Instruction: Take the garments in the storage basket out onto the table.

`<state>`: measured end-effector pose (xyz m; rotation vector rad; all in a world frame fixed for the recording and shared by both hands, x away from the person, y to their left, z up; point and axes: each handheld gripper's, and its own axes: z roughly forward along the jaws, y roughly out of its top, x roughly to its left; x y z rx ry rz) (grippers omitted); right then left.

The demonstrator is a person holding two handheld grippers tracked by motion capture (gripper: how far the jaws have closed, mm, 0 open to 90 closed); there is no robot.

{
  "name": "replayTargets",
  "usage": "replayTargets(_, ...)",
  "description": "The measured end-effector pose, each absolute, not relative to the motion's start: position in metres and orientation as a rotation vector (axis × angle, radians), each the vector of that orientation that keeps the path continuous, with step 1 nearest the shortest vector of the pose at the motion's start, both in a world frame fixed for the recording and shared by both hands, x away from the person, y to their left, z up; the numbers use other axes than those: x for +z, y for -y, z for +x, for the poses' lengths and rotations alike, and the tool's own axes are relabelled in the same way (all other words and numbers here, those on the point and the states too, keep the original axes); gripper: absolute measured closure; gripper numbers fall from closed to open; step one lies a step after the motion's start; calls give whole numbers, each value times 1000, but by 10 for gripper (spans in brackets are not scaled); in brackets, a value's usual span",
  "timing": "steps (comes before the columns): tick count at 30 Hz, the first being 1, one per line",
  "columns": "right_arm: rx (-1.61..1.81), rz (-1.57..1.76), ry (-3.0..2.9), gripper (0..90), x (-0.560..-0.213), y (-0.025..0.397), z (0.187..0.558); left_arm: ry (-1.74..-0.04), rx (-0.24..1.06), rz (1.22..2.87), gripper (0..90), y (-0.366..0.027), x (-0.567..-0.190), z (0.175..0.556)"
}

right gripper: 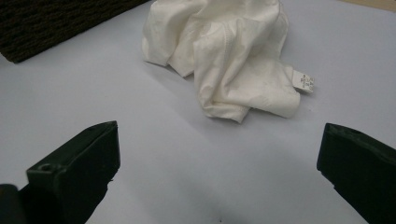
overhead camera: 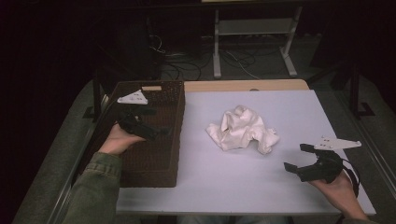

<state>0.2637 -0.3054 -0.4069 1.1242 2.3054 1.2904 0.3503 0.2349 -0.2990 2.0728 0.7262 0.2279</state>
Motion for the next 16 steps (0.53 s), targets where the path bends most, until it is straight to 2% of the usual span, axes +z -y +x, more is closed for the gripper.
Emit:
replayTargets(4,1290,1127,-2305,0,-407,305,264,-754,230,2013,0,-252,-307,342)
replayTargets(16,1287,1132,-2304,0,-408,303,264,-800,229,1987,0,-287,-323,327)
